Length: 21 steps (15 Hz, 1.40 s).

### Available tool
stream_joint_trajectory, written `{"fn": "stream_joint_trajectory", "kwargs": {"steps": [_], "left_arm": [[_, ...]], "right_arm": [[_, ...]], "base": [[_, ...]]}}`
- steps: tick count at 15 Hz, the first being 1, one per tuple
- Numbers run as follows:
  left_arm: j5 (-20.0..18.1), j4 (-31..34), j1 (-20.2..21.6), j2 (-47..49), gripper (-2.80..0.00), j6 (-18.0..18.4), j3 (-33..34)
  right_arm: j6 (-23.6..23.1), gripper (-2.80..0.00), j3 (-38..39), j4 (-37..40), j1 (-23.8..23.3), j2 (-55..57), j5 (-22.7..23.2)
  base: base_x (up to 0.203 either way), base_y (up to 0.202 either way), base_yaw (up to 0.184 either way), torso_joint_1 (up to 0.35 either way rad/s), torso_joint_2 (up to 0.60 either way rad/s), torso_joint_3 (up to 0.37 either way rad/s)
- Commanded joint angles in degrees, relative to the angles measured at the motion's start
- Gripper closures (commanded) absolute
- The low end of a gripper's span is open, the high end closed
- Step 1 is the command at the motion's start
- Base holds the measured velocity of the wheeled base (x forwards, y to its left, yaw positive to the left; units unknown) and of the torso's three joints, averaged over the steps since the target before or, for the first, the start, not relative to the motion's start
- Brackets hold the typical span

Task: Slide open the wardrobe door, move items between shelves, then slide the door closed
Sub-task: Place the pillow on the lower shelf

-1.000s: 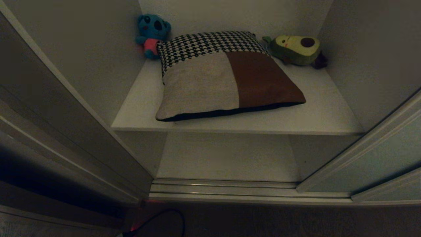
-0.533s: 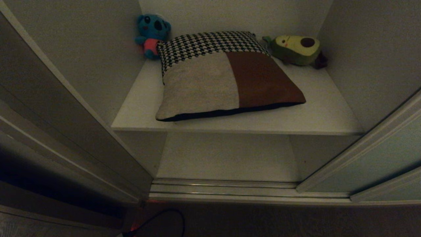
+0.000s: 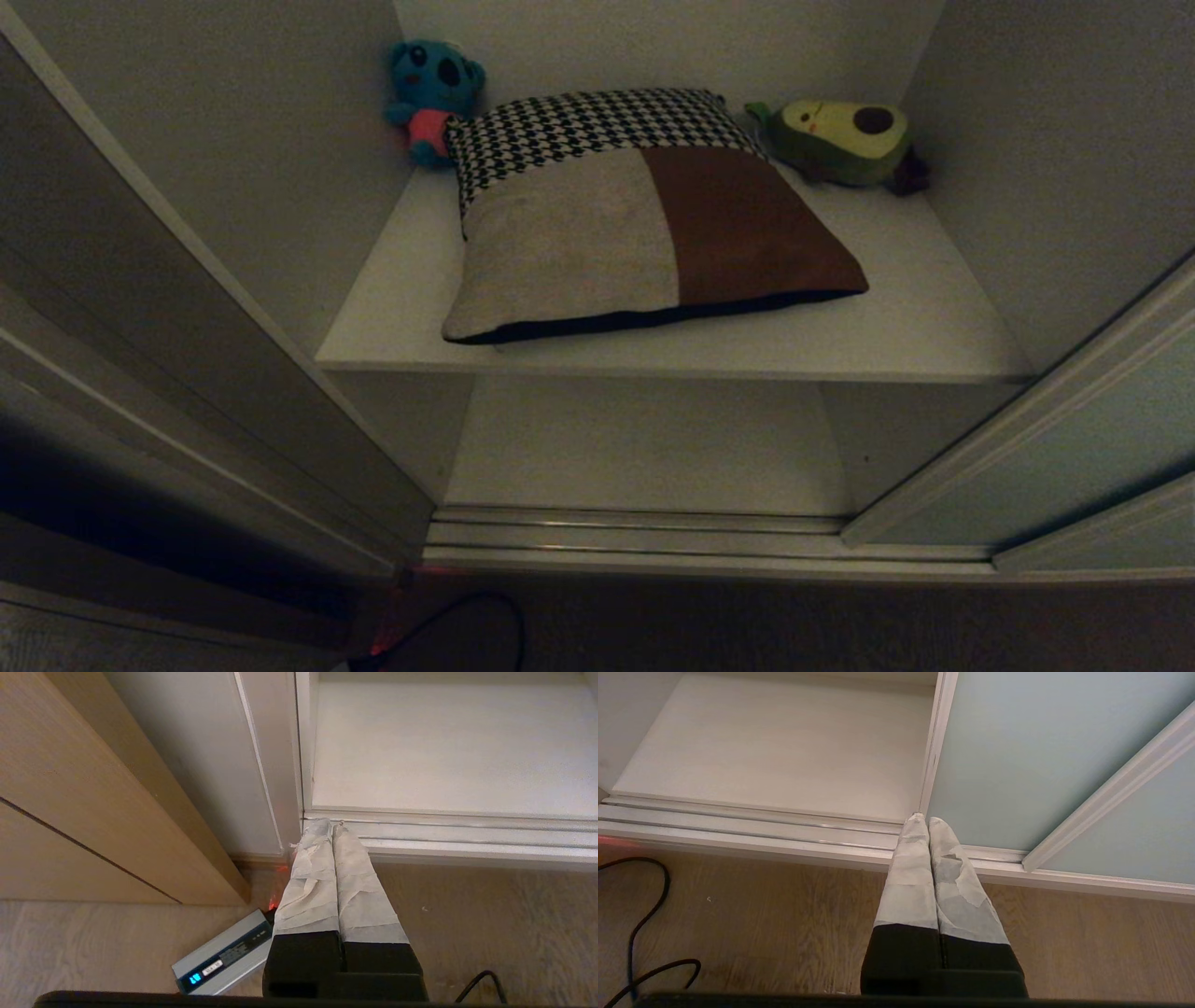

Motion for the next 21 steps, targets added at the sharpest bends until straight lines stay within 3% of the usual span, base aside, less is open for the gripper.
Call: {"fn": "stream_joint_trajectory", "kwargs": {"steps": [1,18,21], "left_arm": [[0.0,0.0,0.0,0.1,0.00,-0.5,0.1],[0.2,1.0,0.0,0.1,0.00,-0.6,-0.2],[-1.3,1.1,0.0,0.8,0.00,0.7,-2.2]], "right_arm": [[0.0,0.00,0.2,0.0,0.0,0.0,0.0],[0.0,0.00,0.2,0.0,0.0,0.0,0.0],[0.0,0.00,0.3,0.0,0.0,0.0,0.0]], "base": [[0.000,0.000,0.000,0.000,0.00,0.000],[0.000,0.000,0.000,0.000,0.00,0.000],[0.000,0.000,0.000,0.000,0.00,0.000]]}}
